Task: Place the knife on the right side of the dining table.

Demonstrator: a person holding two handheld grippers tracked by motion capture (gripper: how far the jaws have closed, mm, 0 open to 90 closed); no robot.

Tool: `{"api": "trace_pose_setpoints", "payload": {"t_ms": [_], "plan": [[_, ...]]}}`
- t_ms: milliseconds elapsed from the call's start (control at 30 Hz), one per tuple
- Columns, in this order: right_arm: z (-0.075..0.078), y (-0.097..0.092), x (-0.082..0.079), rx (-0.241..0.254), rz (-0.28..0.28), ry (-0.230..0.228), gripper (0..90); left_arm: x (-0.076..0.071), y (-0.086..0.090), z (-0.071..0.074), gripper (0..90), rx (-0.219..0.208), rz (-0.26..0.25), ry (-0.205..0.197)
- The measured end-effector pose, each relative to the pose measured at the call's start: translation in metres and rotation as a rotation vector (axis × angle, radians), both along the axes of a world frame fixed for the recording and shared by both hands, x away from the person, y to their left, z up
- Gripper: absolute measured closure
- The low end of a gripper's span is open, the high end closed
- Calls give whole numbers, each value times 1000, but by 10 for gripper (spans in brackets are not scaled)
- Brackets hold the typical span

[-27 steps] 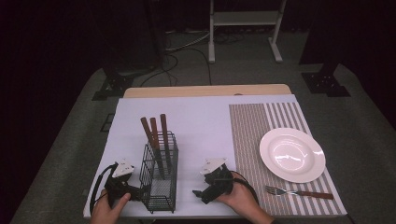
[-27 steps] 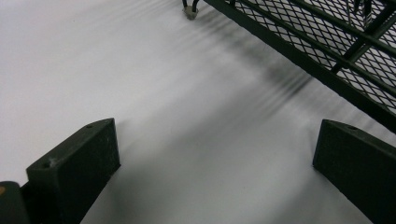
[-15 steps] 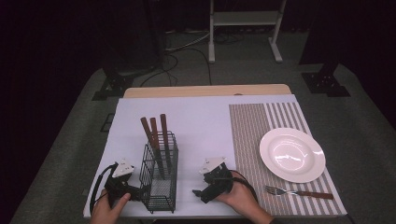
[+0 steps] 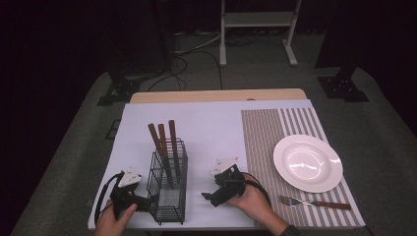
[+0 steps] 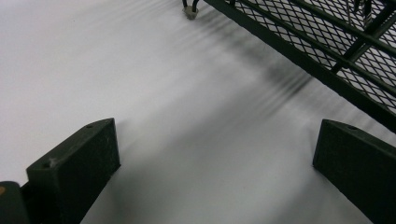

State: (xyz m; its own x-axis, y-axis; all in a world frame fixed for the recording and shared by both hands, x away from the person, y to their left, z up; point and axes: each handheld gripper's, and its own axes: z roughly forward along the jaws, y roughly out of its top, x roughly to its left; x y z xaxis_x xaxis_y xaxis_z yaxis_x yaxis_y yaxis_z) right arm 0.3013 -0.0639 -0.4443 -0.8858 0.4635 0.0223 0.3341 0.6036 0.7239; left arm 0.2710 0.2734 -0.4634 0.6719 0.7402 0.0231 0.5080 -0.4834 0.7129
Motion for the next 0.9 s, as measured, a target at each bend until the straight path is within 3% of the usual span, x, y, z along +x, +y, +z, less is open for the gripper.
{"api": "trace_pose_setpoints", "payload": {"t_ms": [300,900], "plan": [[20,-4,7,61,-21,3,52,0,0,0,0,-2,2,1],[51,-1,16,123,-24,-38,52,0,0,0,0,-3,2,1]]}}
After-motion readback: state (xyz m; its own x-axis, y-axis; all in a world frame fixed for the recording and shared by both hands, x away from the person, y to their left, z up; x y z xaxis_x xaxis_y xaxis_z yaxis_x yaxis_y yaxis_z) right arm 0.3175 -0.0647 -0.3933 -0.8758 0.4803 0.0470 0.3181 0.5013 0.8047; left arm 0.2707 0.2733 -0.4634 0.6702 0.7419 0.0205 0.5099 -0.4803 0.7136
